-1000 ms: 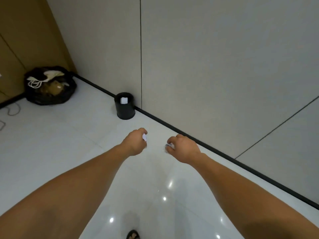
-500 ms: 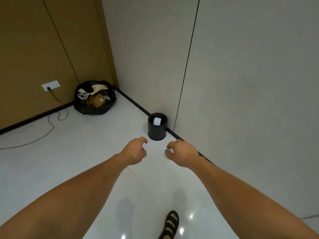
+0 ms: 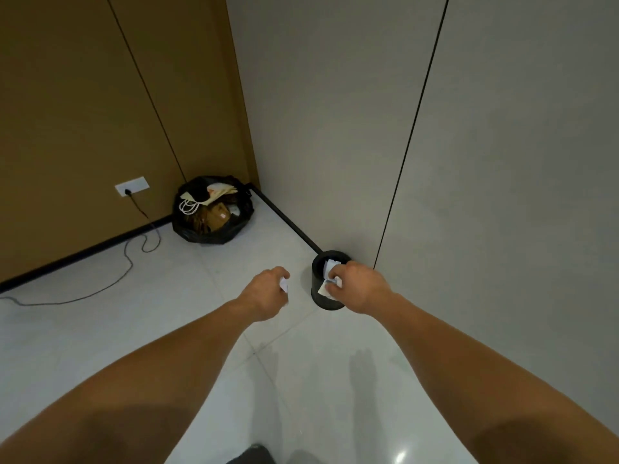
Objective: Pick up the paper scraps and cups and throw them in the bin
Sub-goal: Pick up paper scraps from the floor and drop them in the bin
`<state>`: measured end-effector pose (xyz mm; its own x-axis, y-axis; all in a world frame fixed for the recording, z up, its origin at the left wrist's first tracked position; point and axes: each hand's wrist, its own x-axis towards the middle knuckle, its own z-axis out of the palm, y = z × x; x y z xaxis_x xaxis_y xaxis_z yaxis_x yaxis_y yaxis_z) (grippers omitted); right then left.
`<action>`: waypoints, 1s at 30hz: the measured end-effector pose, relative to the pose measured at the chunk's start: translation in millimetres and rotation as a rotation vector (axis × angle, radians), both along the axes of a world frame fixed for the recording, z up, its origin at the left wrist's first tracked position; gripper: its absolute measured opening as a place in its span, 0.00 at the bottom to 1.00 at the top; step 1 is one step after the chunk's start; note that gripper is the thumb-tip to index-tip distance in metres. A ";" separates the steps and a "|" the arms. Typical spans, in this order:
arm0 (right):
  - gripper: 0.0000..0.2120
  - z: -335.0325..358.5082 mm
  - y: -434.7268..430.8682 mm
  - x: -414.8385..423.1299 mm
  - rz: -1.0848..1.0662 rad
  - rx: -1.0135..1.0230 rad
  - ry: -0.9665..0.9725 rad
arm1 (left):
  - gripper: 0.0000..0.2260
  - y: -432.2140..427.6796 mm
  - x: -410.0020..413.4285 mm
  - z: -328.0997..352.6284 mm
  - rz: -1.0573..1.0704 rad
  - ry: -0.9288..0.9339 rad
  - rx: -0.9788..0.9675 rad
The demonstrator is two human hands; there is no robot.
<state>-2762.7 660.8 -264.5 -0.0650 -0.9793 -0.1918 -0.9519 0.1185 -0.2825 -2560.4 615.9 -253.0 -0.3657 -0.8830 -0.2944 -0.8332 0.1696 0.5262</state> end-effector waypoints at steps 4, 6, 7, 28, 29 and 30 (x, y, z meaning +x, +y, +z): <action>0.20 -8.8 -57.4 -14.1 -0.012 0.039 0.021 | 0.20 -64.2 -21.2 -17.0 -0.036 0.010 0.037; 0.19 -12.5 -89.8 -21.3 -0.038 0.062 0.016 | 0.20 -105.0 -31.9 -26.9 -0.057 0.016 0.050; 0.19 -15.1 -106.2 -25.0 -0.056 0.071 0.010 | 0.20 -126.6 -37.7 -31.8 -0.070 0.025 0.053; 0.19 -154.4 -374.1 -141.9 -0.343 0.282 -0.231 | 0.14 -427.2 -175.8 -159.3 -0.259 -0.026 0.326; 0.19 -170.8 -383.3 -148.9 -0.336 0.307 -0.233 | 0.15 -437.2 -184.1 -174.3 -0.266 -0.046 0.344; 0.19 -189.1 -391.8 -156.1 -0.330 0.330 -0.236 | 0.15 -447.7 -193.7 -192.1 -0.272 -0.060 0.350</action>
